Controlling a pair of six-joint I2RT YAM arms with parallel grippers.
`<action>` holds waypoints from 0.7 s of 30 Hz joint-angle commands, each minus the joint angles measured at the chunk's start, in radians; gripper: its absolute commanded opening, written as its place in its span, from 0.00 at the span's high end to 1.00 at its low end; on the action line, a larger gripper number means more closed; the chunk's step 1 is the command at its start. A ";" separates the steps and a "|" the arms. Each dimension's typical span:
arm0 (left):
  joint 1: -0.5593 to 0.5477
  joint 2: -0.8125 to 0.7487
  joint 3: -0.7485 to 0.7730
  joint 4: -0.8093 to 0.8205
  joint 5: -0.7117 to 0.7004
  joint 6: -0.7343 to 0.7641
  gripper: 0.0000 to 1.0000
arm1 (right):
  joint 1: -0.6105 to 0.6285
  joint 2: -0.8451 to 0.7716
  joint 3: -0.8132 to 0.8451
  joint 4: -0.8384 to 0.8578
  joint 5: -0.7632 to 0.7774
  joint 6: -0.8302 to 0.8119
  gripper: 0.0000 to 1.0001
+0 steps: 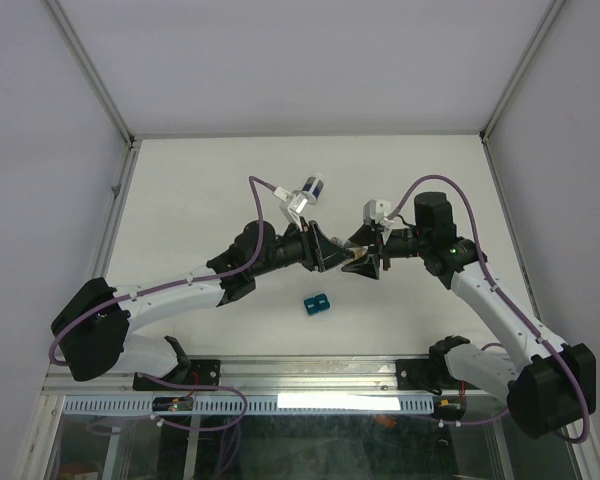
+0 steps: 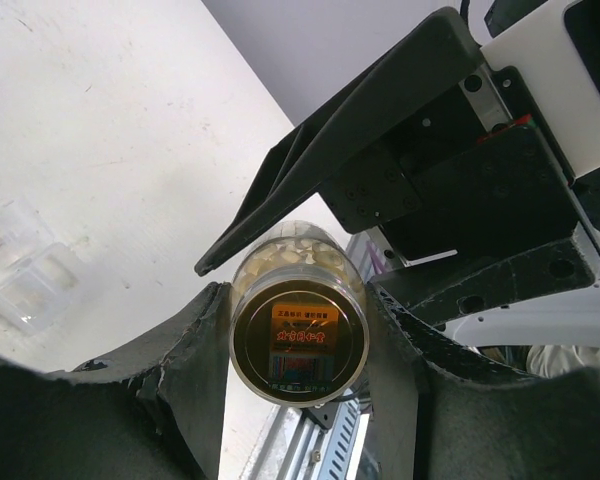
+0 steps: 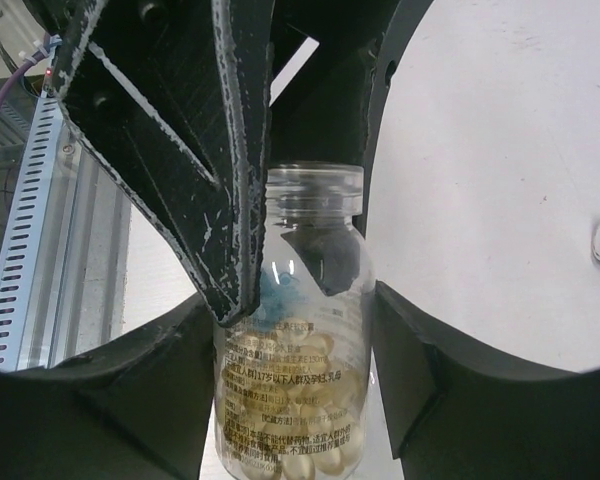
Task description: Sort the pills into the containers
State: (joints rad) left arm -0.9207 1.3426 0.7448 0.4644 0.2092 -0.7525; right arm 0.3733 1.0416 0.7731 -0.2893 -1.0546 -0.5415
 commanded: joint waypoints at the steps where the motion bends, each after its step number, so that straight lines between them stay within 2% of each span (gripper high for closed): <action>1: 0.012 0.001 0.010 0.097 0.003 -0.029 1.00 | 0.010 0.000 0.005 0.032 0.016 0.001 0.40; 4: 0.014 0.002 0.002 0.122 0.016 -0.035 1.00 | 0.015 0.004 0.007 0.022 0.023 -0.010 0.40; 6: 0.015 0.002 -0.003 0.130 0.022 -0.038 1.00 | 0.016 0.006 0.013 0.013 0.023 -0.015 0.44; 8: 0.017 0.005 -0.002 0.131 0.026 -0.039 1.00 | 0.018 0.006 0.020 0.006 0.021 -0.019 0.55; 10: 0.020 0.006 -0.006 0.135 0.034 -0.042 1.00 | 0.019 0.006 0.025 -0.002 0.015 -0.023 0.74; 12: 0.024 0.002 -0.011 0.136 0.038 -0.042 0.85 | 0.017 0.003 0.035 -0.011 0.004 -0.023 0.94; 13: 0.028 -0.004 -0.016 0.137 0.040 -0.041 0.75 | 0.016 0.001 0.039 -0.015 -0.004 -0.022 1.00; 18: 0.058 -0.080 -0.069 0.149 0.062 0.019 0.27 | -0.023 -0.003 0.050 -0.043 -0.076 -0.021 1.00; 21: 0.070 -0.160 -0.103 0.107 0.051 0.119 0.07 | -0.054 -0.005 0.059 -0.060 -0.121 -0.025 1.00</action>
State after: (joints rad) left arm -0.8722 1.3029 0.6693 0.5442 0.2493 -0.7437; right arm 0.3557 1.0492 0.7757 -0.3344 -1.0824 -0.5549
